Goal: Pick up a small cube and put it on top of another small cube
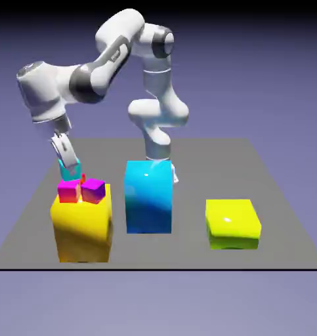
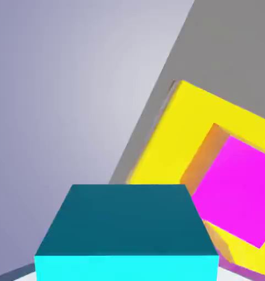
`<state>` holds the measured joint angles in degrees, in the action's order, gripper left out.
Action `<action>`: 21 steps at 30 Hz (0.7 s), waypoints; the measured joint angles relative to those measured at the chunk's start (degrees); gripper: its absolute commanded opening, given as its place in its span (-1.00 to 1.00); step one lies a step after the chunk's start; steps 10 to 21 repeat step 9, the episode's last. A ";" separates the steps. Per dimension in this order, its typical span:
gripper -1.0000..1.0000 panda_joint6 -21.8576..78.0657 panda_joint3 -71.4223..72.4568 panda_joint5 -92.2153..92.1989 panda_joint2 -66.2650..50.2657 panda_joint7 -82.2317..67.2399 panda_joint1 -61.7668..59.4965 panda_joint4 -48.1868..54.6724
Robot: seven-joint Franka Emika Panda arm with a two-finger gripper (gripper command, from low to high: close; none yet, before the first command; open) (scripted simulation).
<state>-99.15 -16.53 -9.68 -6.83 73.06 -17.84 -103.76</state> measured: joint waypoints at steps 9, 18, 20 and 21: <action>1.00 -8.99 0.80 -0.07 -0.94 -0.58 0.04 -8.97; 1.00 -8.99 0.80 -0.07 -0.94 -0.58 0.04 -8.97; 1.00 -8.99 0.80 -0.07 -0.94 -0.58 0.04 -8.97; 1.00 -8.99 0.80 -0.07 -0.94 -0.58 0.04 -8.97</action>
